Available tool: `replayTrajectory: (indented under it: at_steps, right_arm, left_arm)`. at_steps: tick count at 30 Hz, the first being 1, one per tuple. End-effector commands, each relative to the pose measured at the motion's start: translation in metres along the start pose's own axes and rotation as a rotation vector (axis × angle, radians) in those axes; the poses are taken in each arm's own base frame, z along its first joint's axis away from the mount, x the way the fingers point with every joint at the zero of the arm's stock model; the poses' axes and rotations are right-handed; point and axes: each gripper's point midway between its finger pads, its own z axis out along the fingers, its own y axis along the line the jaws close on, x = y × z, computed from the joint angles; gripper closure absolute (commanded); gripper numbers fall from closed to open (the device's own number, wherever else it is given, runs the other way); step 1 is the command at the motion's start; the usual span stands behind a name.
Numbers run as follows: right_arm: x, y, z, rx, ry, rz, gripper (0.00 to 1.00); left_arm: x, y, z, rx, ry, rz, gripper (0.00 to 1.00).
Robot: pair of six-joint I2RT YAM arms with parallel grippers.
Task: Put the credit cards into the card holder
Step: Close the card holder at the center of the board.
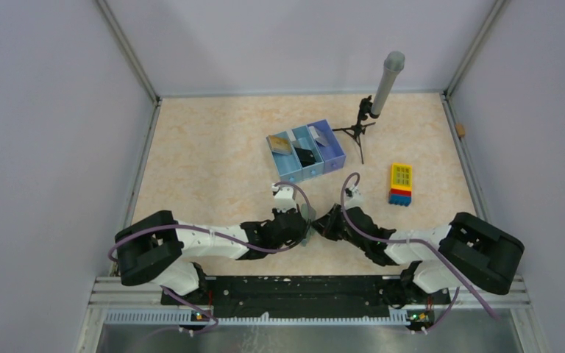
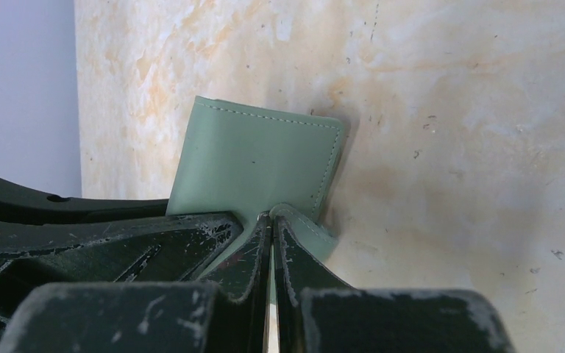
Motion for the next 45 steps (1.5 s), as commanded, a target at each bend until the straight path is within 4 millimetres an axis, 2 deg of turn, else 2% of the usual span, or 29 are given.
replayTrajectory:
  at_steps: [1,7,16,24,26,29,34,37,45]
  right_arm:
    - [0.012,-0.001,0.0,-0.013,0.039,0.024,1.0]
    - [0.012,0.005,0.003,-0.026,0.03,0.041,1.0]
    - [-0.002,-0.025,-0.018,0.166,-0.053,-0.014,1.0]
    - [0.001,-0.045,-0.039,0.201,-0.057,-0.015,1.0]
    - [0.001,-0.047,-0.044,0.191,-0.048,-0.033,0.85]
    - [0.001,-0.045,-0.05,0.151,-0.024,-0.067,0.65]
    - [-0.001,-0.036,-0.057,0.018,0.004,-0.079,0.49]
    - [-0.006,-0.03,-0.06,-0.026,0.004,-0.082,0.48]
    - [-0.015,0.006,-0.051,-0.132,0.02,-0.089,0.53]
  left_arm:
    - [0.055,0.048,-0.005,-0.126,0.198,0.135,1.0]
    - [0.055,0.048,-0.005,-0.127,0.199,0.134,1.0]
    - [0.051,0.053,-0.01,-0.12,0.169,0.117,1.0]
    - [0.05,0.047,-0.004,-0.132,0.183,0.154,1.0]
    - [0.05,0.046,-0.004,-0.131,0.185,0.156,1.0]
    - [0.051,0.045,-0.003,-0.13,0.19,0.155,1.0]
    - [0.053,0.045,-0.003,-0.128,0.198,0.144,1.0]
    - [0.053,0.046,-0.004,-0.131,0.197,0.139,1.0]
    - [0.056,0.046,-0.004,-0.128,0.209,0.149,1.0]
